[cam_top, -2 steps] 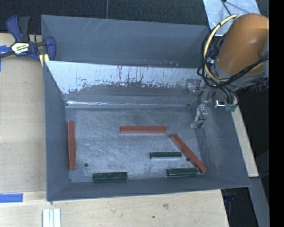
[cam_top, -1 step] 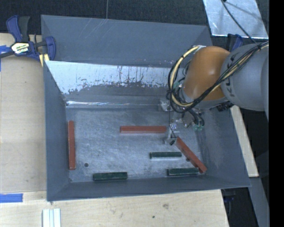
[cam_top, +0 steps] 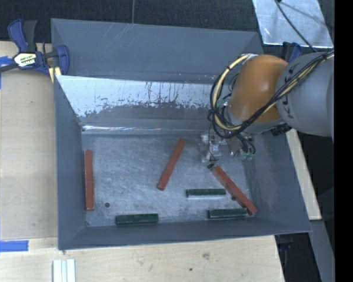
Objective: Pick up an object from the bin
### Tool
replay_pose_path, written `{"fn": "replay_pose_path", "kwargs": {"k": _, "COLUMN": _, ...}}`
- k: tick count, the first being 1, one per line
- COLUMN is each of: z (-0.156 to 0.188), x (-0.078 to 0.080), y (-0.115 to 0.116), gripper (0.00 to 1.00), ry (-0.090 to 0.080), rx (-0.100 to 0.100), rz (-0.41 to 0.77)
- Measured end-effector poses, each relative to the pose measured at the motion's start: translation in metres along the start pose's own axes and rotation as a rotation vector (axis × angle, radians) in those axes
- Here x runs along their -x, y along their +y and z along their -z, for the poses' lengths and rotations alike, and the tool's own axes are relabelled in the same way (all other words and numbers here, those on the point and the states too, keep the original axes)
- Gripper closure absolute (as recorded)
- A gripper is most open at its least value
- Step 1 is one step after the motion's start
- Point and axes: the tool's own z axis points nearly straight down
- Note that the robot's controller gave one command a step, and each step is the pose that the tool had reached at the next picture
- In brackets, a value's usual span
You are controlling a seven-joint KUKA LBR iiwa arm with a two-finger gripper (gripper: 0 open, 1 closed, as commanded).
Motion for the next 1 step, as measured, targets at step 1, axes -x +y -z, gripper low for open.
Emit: {"fn": "replay_pose_path", "kwargs": {"k": 1, "z": -0.0014, "x": -0.0012, "y": 0.0003, "gripper": 0.00, "ry": 0.003, "rx": 0.000, "rz": 0.001}}
